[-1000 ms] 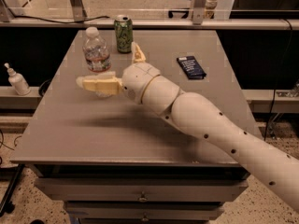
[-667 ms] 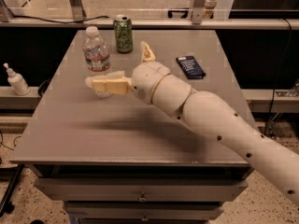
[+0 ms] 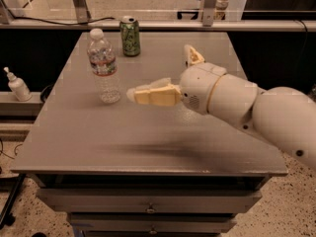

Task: Place water bottle upright

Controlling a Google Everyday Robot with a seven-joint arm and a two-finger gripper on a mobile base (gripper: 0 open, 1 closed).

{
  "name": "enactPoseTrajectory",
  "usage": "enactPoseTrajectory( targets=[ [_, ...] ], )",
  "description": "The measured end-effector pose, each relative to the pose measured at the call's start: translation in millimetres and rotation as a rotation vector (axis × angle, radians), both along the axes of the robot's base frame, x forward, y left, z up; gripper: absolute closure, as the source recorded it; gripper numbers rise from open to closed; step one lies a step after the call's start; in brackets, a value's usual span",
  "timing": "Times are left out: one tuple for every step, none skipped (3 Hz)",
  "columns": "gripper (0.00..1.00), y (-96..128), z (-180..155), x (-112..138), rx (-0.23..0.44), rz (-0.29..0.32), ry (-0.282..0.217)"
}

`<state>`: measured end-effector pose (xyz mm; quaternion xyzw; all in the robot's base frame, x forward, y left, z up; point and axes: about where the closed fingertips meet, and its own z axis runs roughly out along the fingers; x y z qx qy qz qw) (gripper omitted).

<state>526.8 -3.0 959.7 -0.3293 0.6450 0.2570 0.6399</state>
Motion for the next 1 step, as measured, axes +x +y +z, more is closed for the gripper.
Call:
enactPoseTrajectory(
  targets=[
    [0.0,-4.2,-8.4,-9.8,-0.028,0.02,0.023]
  ],
)
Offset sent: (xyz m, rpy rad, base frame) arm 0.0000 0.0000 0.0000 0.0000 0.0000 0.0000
